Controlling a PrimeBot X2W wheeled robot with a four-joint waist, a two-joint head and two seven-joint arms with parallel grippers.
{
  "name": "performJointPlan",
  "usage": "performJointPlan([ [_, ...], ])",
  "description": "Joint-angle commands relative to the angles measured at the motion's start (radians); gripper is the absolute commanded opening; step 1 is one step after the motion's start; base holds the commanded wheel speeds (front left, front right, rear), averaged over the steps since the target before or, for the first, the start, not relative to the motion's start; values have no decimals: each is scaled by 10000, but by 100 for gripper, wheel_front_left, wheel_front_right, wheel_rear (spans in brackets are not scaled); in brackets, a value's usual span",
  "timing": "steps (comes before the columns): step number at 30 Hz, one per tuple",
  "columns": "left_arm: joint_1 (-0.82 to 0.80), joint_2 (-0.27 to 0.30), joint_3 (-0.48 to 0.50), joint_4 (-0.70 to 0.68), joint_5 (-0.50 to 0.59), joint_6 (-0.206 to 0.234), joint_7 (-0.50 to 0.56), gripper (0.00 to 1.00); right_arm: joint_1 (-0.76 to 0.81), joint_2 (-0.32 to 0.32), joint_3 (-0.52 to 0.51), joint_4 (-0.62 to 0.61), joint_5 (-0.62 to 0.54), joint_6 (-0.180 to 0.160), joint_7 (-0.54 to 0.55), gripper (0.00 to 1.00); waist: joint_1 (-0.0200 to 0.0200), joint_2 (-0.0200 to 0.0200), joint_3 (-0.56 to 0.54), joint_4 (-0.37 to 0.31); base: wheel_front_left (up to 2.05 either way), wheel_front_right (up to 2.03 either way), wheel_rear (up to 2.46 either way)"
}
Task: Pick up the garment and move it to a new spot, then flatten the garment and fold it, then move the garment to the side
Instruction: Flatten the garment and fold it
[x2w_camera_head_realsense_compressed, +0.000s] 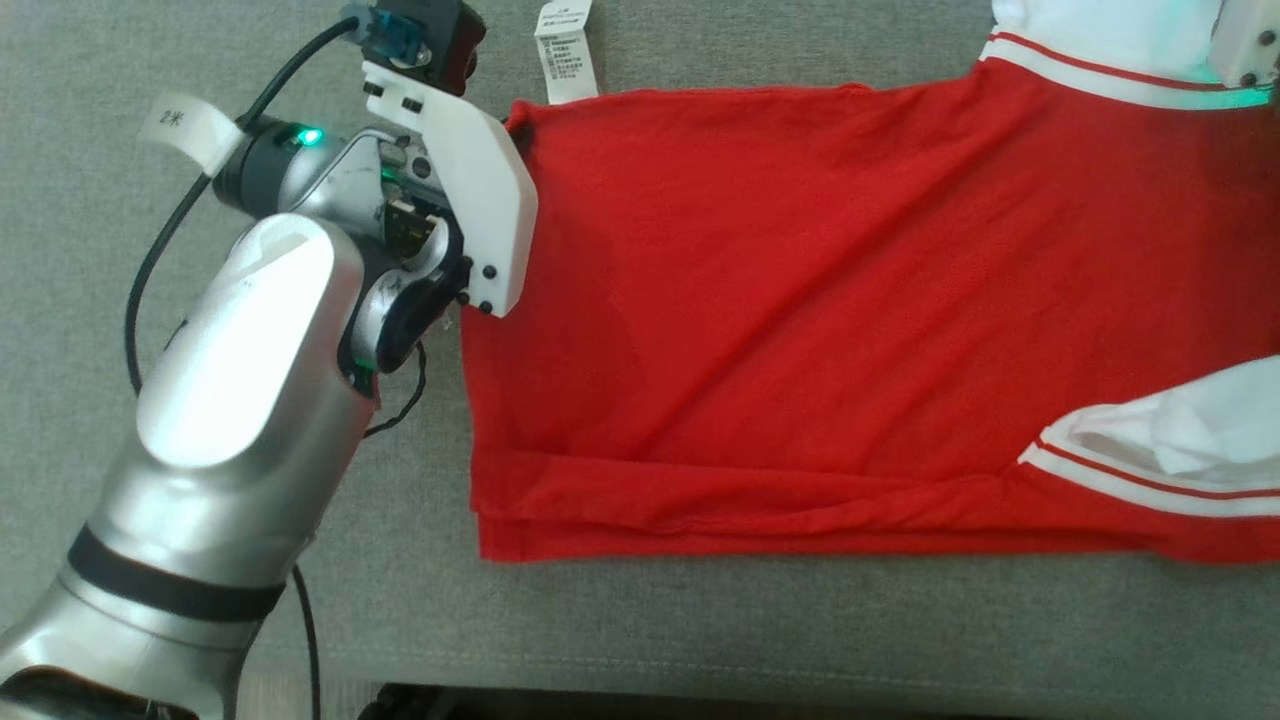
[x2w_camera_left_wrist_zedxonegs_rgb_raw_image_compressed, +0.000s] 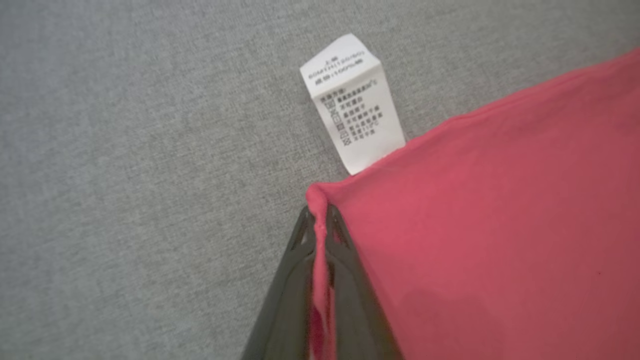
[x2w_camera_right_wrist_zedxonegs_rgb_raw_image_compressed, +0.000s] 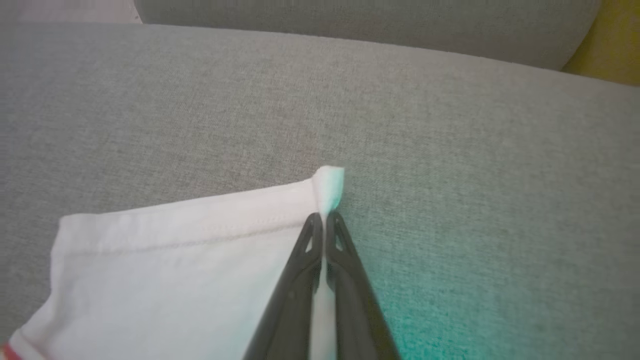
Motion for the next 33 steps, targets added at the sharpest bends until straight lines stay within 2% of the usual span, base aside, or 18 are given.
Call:
performJointPlan([
  [1, -59, 285, 252, -135, 7, -67, -87, 0, -249, 80, -76, -252, 186, 67, -266, 0, 0, 0, -74, -76, 0, 0, 0],
  [9, -53, 470, 592, -545, -61, 50, -654, 0, -223, 38, -304, -612, 920, 67, -932, 0, 0, 0, -389, -368, 0, 0, 0],
  [14, 399, 769, 803, -1175, -190, 156, -823, 0, 314, -354, 38, -1645, 1590, 67, -1027, 0, 0, 0, -718, -634, 0, 0, 0],
  [24, 2283, 1217, 1366, -3240, -635, 715, -1396, 0, 3042, -1911, 969, -4630, 2331, 67, -580, 0, 0, 0, -1529, -1106, 0, 0, 0],
  [29, 3848, 1573, 1778, -4581, -914, 1180, -1624, 0, 4704, -2597, 766, -5954, 2406, 67, -361, 0, 0, 0, -1902, -1238, 0, 0, 0],
  [33, 4749, 1722, 1801, -4992, -1012, 1338, -1716, 0, 5695, -2931, 478, -6599, 2277, 67, -99, 0, 0, 0, -2115, -1279, 0, 0, 0],
])
